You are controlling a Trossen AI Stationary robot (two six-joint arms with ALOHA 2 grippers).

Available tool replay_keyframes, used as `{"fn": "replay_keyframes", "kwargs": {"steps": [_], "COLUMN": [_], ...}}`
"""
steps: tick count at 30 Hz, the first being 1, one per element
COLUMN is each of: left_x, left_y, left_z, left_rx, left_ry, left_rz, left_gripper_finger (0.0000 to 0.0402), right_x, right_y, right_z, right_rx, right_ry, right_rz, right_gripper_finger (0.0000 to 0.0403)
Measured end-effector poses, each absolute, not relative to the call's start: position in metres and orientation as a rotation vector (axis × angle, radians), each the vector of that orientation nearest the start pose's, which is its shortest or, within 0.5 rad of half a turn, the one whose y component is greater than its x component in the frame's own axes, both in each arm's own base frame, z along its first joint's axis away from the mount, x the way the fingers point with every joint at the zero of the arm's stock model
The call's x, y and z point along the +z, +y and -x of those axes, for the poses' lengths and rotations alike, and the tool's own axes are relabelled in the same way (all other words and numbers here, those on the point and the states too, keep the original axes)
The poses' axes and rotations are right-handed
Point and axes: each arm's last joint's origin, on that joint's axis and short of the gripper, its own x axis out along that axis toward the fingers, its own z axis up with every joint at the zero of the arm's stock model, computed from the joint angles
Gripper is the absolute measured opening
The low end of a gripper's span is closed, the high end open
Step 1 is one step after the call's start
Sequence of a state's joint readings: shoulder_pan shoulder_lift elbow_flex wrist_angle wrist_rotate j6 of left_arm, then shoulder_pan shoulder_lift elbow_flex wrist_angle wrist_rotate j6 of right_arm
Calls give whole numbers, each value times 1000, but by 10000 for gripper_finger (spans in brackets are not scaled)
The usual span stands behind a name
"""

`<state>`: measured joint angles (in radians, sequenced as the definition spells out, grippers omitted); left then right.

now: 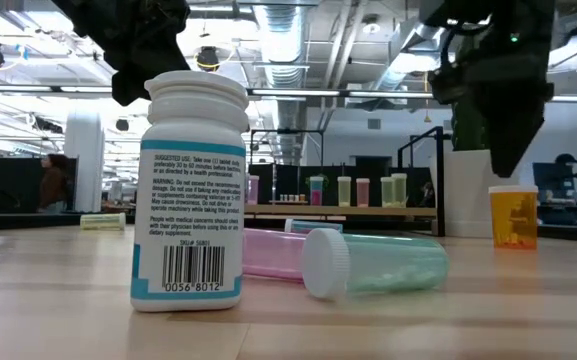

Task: Pick and place medicine bottles onto shelf by color
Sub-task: Put the orange pill bottle on the shelf

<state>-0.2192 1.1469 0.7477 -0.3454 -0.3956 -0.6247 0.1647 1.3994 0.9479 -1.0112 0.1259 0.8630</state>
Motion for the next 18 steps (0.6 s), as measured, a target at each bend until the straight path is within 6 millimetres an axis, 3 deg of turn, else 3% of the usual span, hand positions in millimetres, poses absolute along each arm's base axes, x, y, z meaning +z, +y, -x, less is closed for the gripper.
{"fn": "replay_keyframes", "kwargs": {"steps": [4, 18], "left_x": [240, 240], "left_y": [-39, -39], "left_z": [-227, -227], "left_rx": [379, 378], "left_ry": [629, 633], "left_rz": [368, 366], "left_gripper_finger": [168, 168], "right_x": [211, 199], "right_y": [28, 12], "right_z": [-231, -233], "right_rx": [-645, -686], "right_ry": [1365, 1467], "right_rz": [-578, -562], "right_gripper_finger": [234, 234]}}
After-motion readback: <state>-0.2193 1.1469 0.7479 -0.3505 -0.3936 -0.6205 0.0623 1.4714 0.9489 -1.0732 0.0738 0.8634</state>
